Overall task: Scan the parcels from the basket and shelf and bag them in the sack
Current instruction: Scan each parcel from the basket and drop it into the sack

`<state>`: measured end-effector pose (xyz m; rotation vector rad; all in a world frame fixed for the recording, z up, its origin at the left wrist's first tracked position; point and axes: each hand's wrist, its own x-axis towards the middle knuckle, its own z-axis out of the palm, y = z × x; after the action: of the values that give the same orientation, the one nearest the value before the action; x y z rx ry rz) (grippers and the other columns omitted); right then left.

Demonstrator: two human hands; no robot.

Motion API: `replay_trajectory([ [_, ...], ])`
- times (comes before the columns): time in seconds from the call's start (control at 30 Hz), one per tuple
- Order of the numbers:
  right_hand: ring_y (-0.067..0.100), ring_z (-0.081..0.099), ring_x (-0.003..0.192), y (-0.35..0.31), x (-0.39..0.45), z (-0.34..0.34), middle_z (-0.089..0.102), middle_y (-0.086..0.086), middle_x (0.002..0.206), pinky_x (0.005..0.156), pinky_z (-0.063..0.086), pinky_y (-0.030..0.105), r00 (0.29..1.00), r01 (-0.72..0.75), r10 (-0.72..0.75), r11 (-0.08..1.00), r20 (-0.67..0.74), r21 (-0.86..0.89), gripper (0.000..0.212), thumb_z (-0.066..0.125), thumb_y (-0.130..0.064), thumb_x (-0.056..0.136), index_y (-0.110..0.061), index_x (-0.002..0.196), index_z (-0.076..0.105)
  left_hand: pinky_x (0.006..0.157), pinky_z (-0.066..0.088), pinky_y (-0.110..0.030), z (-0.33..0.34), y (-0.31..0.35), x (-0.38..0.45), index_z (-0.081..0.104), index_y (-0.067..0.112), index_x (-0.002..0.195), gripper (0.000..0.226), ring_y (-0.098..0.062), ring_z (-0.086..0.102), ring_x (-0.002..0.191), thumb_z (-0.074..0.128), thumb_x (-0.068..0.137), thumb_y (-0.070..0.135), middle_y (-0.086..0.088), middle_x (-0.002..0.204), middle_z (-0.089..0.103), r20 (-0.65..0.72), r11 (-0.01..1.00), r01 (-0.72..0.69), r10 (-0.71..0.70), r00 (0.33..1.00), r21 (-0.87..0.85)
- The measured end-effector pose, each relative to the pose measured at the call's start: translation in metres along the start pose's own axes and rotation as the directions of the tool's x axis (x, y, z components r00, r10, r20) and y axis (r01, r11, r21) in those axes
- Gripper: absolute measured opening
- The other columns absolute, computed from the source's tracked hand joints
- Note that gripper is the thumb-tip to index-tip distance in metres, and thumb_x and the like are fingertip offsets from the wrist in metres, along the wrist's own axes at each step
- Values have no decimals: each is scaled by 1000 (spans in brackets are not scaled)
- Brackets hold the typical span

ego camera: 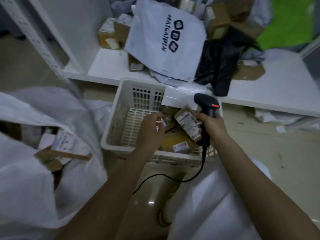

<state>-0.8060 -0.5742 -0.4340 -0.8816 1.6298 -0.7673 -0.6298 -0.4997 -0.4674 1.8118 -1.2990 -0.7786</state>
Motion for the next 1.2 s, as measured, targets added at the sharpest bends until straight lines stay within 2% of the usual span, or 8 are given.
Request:
replay_trajectory([
  [0.17,15,46,44,-23,58,-37,53,7,59,45,39,25,1000,13,-14,1000,3,25,11,67,-5,79,-9,85,59,87,41,-32,67,17,55,50,8,125,32,-26,52,109,55,95,18,-12,124,50,236,990,58,-87,968,126],
  [0.3,15,48,39,-20,86,-45,55,6,58,43,40,24,997,-54,53,999,54,8,16,68,-4,78,-10,89,58,95,48,-46,115,-5,92,43,10,130,54,-27,56,110,63,89,40,-10,125,53,307,954,293,-297,904,60],
  [0.53,13,55,50,-23,117,-30,58,3,63,51,46,27,987,-71,55,992,149,105,13,69,-5,80,-11,88,62,93,51,-46,168,-24,139,36,10,143,144,-27,61,108,63,29,94,-8,126,59,193,731,663,-635,748,-162],
  [0.7,17,51,54,-19,132,-31,55,6,64,57,43,31,993,-51,41,995,112,88,12,69,-8,78,-14,81,60,77,57,-38,179,-11,151,63,5,110,88,-22,67,78,72,52,70,-7,89,69,210,669,699,-668,714,-253],
  [0.77,17,48,51,-22,131,-31,53,6,62,52,40,29,993,-33,21,995,116,99,11,68,-8,79,-14,81,59,74,56,-35,171,-9,148,60,9,116,96,-22,66,87,64,45,74,-6,102,68,146,704,667,-653,743,-245],
  [0.9,16,53,55,-29,122,-30,59,5,68,56,43,30,991,19,-29,997,132,76,16,73,-12,79,-16,86,60,95,50,-45,122,-6,127,42,20,134,115,-22,55,116,78,40,77,3,127,51,-6,740,560,-605,796,-372],
  [1.07,15,62,69,-32,83,-10,67,5,90,57,49,25,947,91,-73,995,314,-42,32,79,-15,78,-19,105,62,78,56,-27,25,1,75,56,18,125,78,-12,66,99,85,61,52,1,115,65,-148,827,366,-463,874,-427],
  [1.2,5,66,81,-20,17,33,69,3,109,67,55,17,874,241,-221,970,432,9,44,82,-13,75,-20,111,58,83,58,-37,-37,-2,37,57,20,123,104,-18,67,98,79,41,79,-6,122,62,-218,837,385,-490,844,-388],
])
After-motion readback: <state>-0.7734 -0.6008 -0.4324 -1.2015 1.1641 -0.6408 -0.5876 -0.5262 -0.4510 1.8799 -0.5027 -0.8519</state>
